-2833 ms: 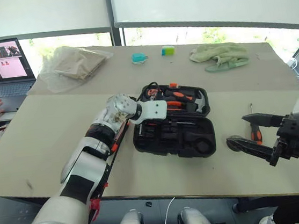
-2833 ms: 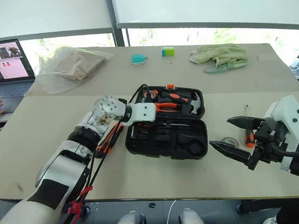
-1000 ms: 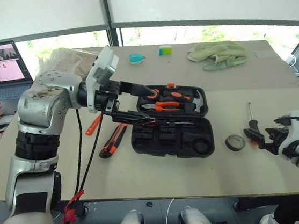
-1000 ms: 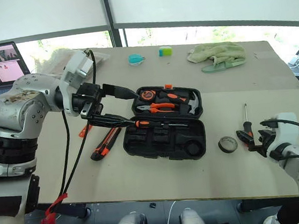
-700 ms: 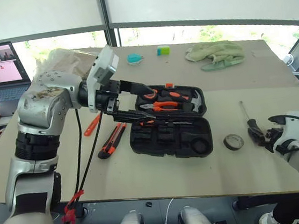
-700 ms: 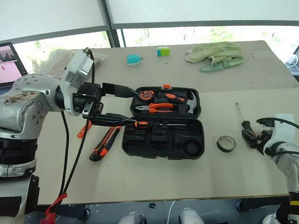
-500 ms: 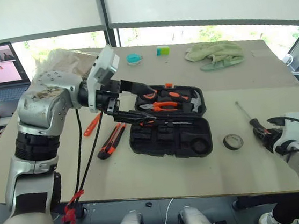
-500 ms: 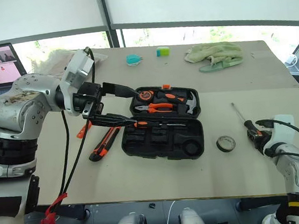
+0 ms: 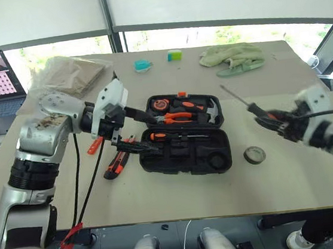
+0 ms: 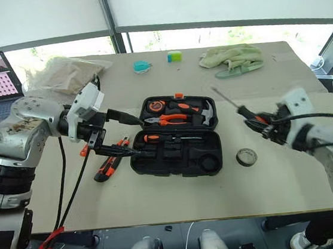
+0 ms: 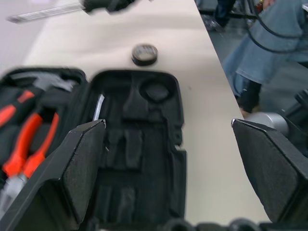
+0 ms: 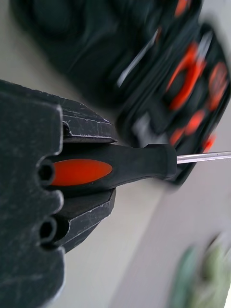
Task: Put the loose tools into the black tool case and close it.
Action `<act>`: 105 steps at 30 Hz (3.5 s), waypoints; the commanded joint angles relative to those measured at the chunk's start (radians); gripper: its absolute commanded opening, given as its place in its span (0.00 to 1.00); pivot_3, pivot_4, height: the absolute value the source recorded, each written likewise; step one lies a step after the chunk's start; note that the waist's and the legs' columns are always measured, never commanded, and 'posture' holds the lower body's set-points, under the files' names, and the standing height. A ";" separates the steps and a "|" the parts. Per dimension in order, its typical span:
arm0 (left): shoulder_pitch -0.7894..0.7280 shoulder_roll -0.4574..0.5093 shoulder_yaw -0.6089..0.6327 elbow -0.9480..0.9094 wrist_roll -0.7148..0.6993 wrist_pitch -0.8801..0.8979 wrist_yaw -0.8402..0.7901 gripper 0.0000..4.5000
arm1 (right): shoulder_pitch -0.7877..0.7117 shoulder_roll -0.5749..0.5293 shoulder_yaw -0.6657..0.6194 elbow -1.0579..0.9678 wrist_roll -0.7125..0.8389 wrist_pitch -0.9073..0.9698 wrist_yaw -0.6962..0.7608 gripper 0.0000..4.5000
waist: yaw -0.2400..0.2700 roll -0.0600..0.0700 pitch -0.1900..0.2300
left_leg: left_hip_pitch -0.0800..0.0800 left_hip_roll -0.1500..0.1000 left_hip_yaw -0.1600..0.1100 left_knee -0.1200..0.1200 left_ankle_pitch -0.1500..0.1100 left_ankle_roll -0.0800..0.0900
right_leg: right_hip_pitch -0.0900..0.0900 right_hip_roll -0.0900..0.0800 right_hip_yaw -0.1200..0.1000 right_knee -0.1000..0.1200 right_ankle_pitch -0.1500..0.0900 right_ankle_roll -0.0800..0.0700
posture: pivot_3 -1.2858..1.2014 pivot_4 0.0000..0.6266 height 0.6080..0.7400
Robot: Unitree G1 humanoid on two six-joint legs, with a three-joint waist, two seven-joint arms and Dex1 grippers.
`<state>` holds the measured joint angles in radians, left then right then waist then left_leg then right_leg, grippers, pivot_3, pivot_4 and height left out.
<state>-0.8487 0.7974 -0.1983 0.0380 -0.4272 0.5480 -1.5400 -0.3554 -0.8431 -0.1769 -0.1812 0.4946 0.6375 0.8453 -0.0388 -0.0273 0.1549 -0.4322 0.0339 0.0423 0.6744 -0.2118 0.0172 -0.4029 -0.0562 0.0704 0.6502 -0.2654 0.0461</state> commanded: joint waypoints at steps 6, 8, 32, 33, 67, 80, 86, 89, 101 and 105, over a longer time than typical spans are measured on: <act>0.019 0.043 0.030 -0.067 -0.027 0.022 -0.020 1.00 | -0.202 0.004 0.328 0.106 -0.167 -0.210 0.276 0.24 | 0.027 0.000 0.000 | -0.004 -0.001 0.004 0.003 0.000 0.000 | -0.003 -0.002 -0.001 -0.001 0.000 0.001 | 0.52 0.24 1.00; 0.027 0.050 0.040 -0.084 -0.033 0.030 -0.013 1.00 | -0.227 0.014 0.381 0.176 -0.228 -0.292 0.312 0.24 | 0.031 -0.001 0.001 | -0.004 -0.001 0.005 0.003 0.000 0.000 | -0.003 -0.002 -0.002 -0.001 0.000 0.001 | 0.52 0.24 1.00; 0.031 0.053 0.055 -0.124 -0.052 0.058 0.040 1.00 | -0.347 0.132 0.329 0.435 -0.292 -0.431 0.355 0.73 | 0.026 0.000 0.001 | -0.005 -0.001 0.005 0.003 0.000 0.000 | -0.004 -0.002 -0.002 0.002 0.001 0.000 | 0.52 0.24 1.00; 0.031 0.052 0.055 -0.122 -0.051 0.056 0.040 1.00 | -0.352 0.138 0.313 0.421 -0.277 -0.402 0.347 0.73 | 0.025 0.000 0.001 | -0.005 -0.001 0.005 0.003 0.000 0.000 | -0.004 -0.002 -0.002 0.002 0.000 0.000 | 0.52 0.24 1.00; 0.028 0.028 0.035 -0.072 -0.009 0.005 0.052 1.00 | -0.275 0.253 0.397 0.358 -0.393 -0.351 0.242 0.01 | 0.023 -0.001 0.001 | 0.005 -0.001 0.006 0.004 0.000 0.000 | 0.001 -0.001 -0.001 0.009 0.000 -0.001 | 0.52 0.24 1.00; 0.469 0.146 0.415 -0.288 -0.073 0.223 0.333 1.00 | -0.155 0.111 -0.073 -0.298 0.252 0.318 0.175 0.62 | 0.014 -0.001 0.004 | 0.000 0.000 -0.003 0.002 0.000 0.000 | -0.005 -0.002 -0.001 0.011 0.000 -0.001 | 0.52 0.24 1.00; 0.922 0.138 0.791 -0.405 -0.053 0.282 0.422 1.00 | -0.062 0.020 -0.145 -0.366 0.345 0.317 0.187 0.99 | 0.008 -0.003 0.005 | 0.003 0.002 -0.003 -0.001 0.000 0.000 | -0.003 -0.004 -0.001 0.010 -0.001 -0.003 | 0.52 0.24 1.00; 1.054 0.132 0.861 -0.423 -0.035 0.255 0.440 1.00 | -0.050 -0.011 -0.155 -0.361 0.363 0.299 0.189 0.99 | 0.018 -0.003 0.006 | 0.004 0.002 -0.003 -0.001 0.000 -0.001 | -0.002 -0.006 -0.002 0.008 -0.002 -0.003 | 0.52 0.24 1.00; 0.340 0.325 0.237 -0.115 0.060 0.514 0.526 1.00 | -0.046 -0.030 -0.147 -0.409 0.428 0.266 0.140 0.99 | 0.050 -0.005 0.007 | 0.006 -0.001 0.001 -0.001 0.000 -0.001 | 0.000 -0.010 -0.005 0.004 -0.001 -0.002 | 0.52 0.24 1.00; 0.012 0.206 0.000 0.148 0.170 0.535 0.516 1.00 | 0.003 -0.029 -0.180 -0.469 0.481 0.274 0.089 0.99 | 0.043 -0.005 0.007 | 0.001 -0.002 0.003 -0.001 0.000 0.000 | -0.002 -0.005 -0.002 0.005 0.000 -0.001 | 0.52 0.24 1.00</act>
<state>-0.7541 1.0250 -0.1214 0.0967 -0.3049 1.0611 -1.0120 -0.3580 -0.8680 -0.3105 -0.5985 0.9303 0.9228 0.9590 0.0041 -0.0327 0.1619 -0.4329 0.0321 0.0463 0.6734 -0.2120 0.0167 -0.4061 -0.0601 0.0675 0.6551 -0.2660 0.0454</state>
